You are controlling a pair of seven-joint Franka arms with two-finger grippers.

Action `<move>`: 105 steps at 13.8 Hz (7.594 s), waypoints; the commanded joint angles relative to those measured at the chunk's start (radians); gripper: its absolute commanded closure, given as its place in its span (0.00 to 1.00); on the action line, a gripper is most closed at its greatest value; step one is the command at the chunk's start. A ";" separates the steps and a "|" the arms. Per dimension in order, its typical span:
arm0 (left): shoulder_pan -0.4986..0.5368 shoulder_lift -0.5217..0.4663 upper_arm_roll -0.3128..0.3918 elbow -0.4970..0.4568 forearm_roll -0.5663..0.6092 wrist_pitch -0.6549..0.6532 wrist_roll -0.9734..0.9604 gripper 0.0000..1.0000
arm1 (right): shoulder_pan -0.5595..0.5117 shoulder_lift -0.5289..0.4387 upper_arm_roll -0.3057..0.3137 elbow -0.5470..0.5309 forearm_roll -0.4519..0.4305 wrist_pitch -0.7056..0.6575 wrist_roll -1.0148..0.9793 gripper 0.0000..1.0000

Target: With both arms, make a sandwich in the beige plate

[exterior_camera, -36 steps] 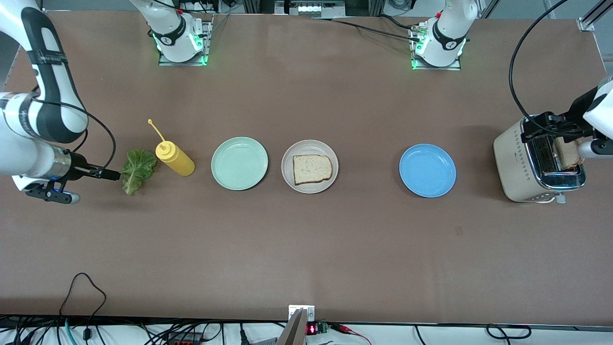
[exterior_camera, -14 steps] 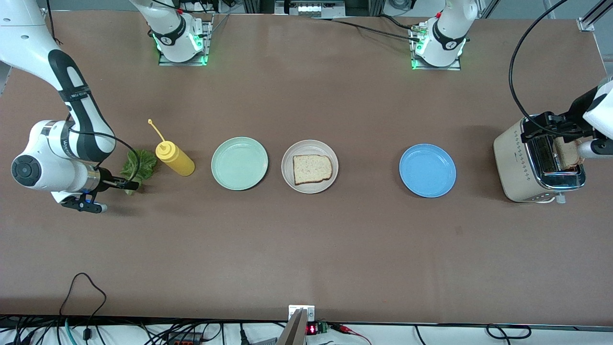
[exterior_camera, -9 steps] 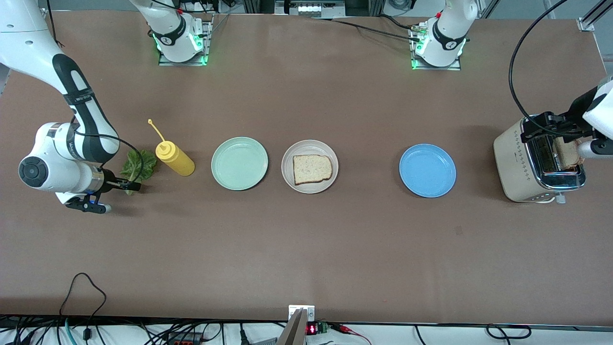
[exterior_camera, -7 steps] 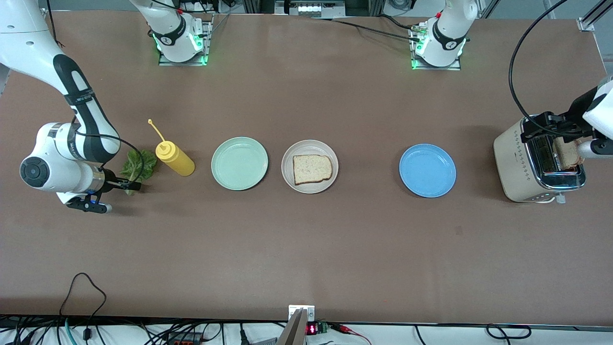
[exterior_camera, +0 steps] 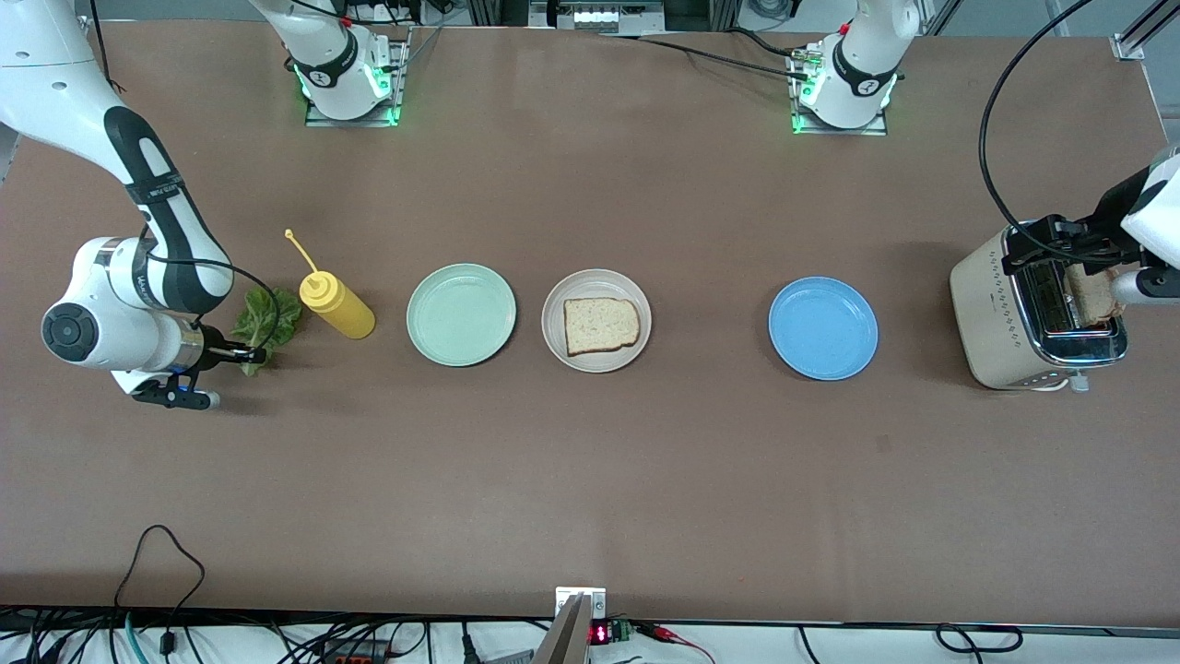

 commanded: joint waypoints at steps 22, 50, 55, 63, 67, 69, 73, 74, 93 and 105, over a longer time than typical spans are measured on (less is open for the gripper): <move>-0.003 -0.012 -0.002 0.005 0.008 -0.008 0.018 0.00 | -0.011 -0.259 0.098 0.165 0.127 -0.462 -0.166 1.00; -0.002 -0.012 -0.002 0.003 0.008 -0.011 0.016 0.00 | 0.693 0.081 0.115 0.303 0.348 0.048 1.442 1.00; -0.002 -0.012 -0.002 0.003 0.008 -0.011 0.016 0.00 | 0.738 0.136 0.115 0.296 0.343 0.134 1.508 1.00; -0.002 -0.012 -0.002 0.003 0.008 -0.011 0.016 0.00 | 0.735 0.161 0.087 0.259 0.331 0.153 1.447 0.63; -0.002 -0.012 -0.002 0.003 0.008 -0.009 0.016 0.00 | 0.729 0.147 0.081 0.262 0.329 0.148 1.425 0.00; -0.002 -0.011 -0.002 0.003 0.008 -0.008 0.016 0.00 | 0.724 0.104 0.060 0.265 0.331 0.136 1.384 0.00; -0.002 -0.011 -0.002 0.003 0.008 -0.008 0.016 0.00 | 0.658 -0.040 0.028 0.267 0.348 -0.087 1.145 0.00; -0.002 -0.011 -0.002 0.003 0.008 -0.008 0.016 0.00 | 0.637 -0.078 0.014 0.267 0.352 -0.160 1.061 0.00; 0.008 -0.049 0.000 -0.050 -0.002 0.012 0.011 0.00 | 0.314 -0.567 -0.262 0.300 0.177 -0.683 -0.103 0.00; 0.008 -0.049 0.000 -0.050 -0.002 0.012 0.013 0.00 | 0.362 -0.546 -0.292 0.296 0.179 -0.725 -0.095 0.00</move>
